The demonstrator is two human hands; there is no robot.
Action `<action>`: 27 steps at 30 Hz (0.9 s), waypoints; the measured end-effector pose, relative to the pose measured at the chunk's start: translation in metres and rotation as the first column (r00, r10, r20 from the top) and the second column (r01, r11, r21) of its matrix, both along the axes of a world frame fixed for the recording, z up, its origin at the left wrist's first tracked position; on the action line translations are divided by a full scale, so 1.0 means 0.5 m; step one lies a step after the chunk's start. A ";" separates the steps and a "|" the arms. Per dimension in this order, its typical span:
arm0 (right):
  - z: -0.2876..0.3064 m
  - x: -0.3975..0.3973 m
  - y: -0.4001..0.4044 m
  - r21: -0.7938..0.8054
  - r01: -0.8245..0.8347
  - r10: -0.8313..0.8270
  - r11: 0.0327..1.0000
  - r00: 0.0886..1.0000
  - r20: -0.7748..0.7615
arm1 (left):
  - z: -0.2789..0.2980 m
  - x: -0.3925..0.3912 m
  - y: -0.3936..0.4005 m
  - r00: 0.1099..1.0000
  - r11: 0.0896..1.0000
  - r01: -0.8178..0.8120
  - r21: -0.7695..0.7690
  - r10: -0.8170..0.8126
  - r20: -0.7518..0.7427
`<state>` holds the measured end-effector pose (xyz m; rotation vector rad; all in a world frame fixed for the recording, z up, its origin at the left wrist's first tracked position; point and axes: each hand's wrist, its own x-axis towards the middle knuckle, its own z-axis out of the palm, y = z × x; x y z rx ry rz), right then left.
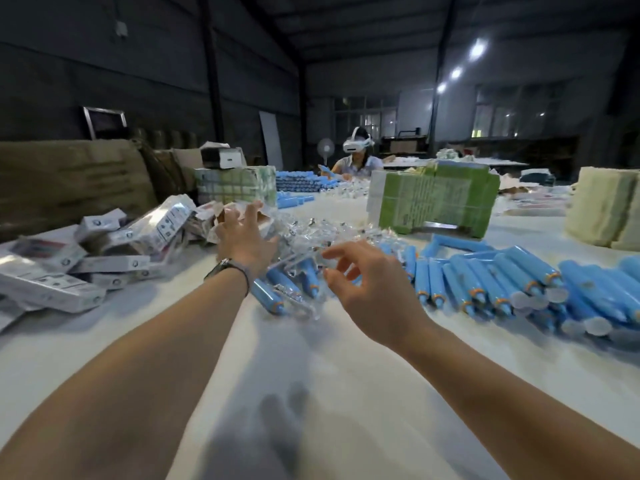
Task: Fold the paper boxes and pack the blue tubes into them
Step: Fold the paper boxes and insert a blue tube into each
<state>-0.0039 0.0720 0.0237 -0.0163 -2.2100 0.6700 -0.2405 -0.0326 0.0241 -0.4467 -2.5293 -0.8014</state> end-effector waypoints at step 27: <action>0.012 0.006 0.063 -0.270 -0.085 0.035 0.959 0.982 -0.186 | 0.109 0.369 0.070 0.754 0.539 0.600 0.592 -0.628 -0.193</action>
